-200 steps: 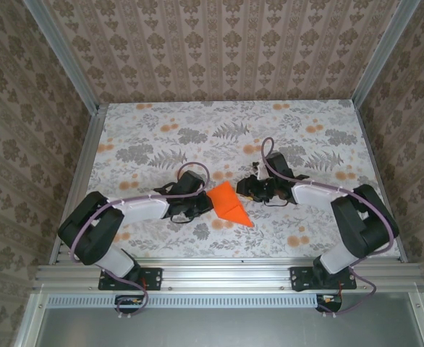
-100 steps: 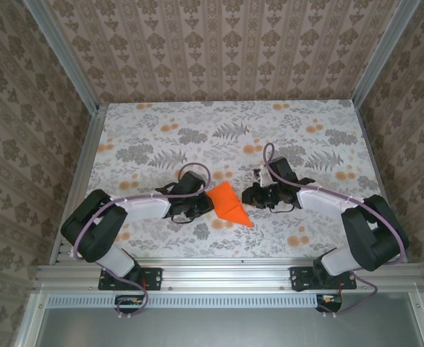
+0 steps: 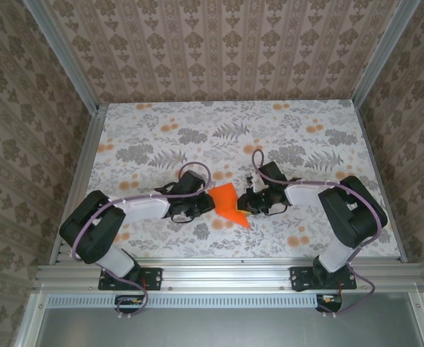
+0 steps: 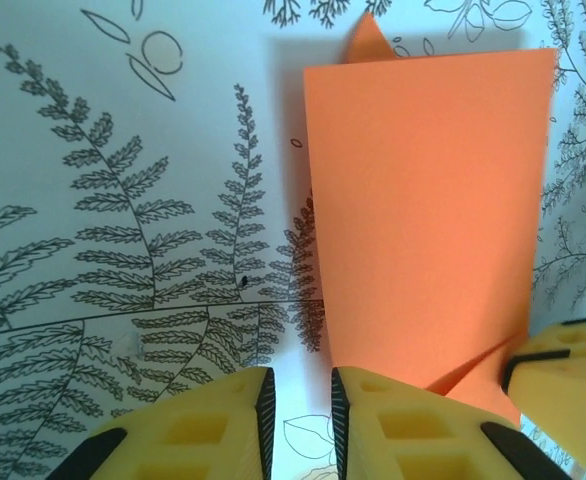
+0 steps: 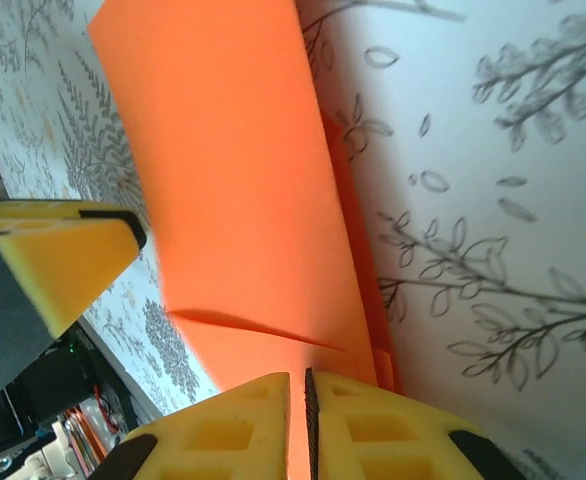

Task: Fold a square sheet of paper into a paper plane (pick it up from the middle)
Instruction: Fold the wing for the fifth time at the center of the table.

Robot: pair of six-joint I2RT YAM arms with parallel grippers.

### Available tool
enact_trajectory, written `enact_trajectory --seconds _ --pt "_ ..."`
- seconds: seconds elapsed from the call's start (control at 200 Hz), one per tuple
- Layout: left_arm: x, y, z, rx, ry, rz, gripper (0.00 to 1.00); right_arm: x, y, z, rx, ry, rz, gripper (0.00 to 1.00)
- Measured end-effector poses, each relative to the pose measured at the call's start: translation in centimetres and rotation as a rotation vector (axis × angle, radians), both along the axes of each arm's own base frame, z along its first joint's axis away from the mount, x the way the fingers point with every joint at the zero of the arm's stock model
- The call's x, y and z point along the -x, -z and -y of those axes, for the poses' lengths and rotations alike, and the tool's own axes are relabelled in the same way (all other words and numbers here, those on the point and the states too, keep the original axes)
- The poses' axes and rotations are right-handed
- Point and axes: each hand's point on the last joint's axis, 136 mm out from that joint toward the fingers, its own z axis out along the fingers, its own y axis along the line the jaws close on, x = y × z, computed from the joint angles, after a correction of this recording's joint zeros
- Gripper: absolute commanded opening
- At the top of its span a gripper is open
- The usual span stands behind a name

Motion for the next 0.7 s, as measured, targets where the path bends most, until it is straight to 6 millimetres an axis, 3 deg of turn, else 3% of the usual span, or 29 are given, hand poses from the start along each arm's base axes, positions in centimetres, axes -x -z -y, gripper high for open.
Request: enact_trajectory --seconds 0.26,0.395,0.7 --pt "0.0 -1.2 1.5 0.033 0.049 0.023 0.45 -1.0 1.2 1.1 -0.035 0.074 0.002 0.15" --pt "0.1 -1.7 2.8 0.064 0.077 0.031 0.46 -1.1 1.1 1.1 -0.070 0.095 0.008 0.15" --pt "0.3 -0.6 3.7 0.081 0.059 -0.005 0.49 -1.2 1.1 1.1 -0.087 0.109 0.015 0.15"
